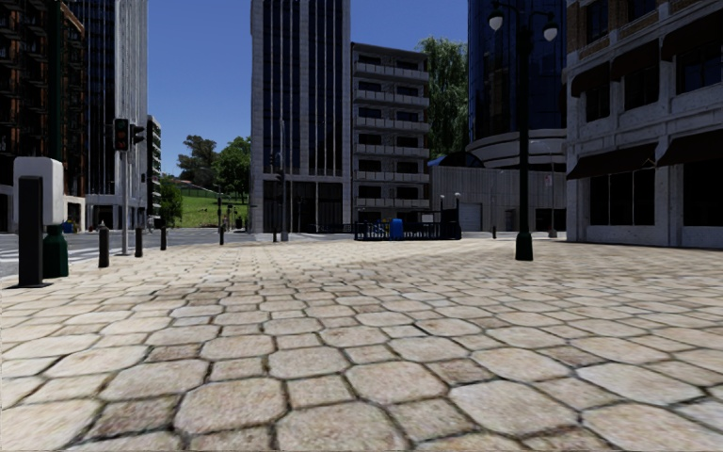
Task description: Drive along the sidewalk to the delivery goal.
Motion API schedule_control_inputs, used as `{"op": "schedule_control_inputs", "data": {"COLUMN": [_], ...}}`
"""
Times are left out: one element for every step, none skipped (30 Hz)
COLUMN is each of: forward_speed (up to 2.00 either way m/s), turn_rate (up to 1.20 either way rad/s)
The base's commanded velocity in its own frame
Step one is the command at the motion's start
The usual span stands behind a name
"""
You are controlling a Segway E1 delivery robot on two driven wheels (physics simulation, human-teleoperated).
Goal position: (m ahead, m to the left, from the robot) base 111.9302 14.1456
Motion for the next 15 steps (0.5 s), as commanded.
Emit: {"op": "schedule_control_inputs", "data": {"forward_speed": [2.00, 2.00, 2.00, 2.00, 2.00, 2.00, 2.00, 2.00, 2.00, 2.00, 2.00, 2.00, 2.00, 2.00, 2.00], "turn_rate": [0.00, 0.00, 0.00, 0.00, 0.00, 0.00, 0.00, 0.00, 0.00, 0.00, 0.00, 0.00, 0.00, 0.00, 0.00]}}
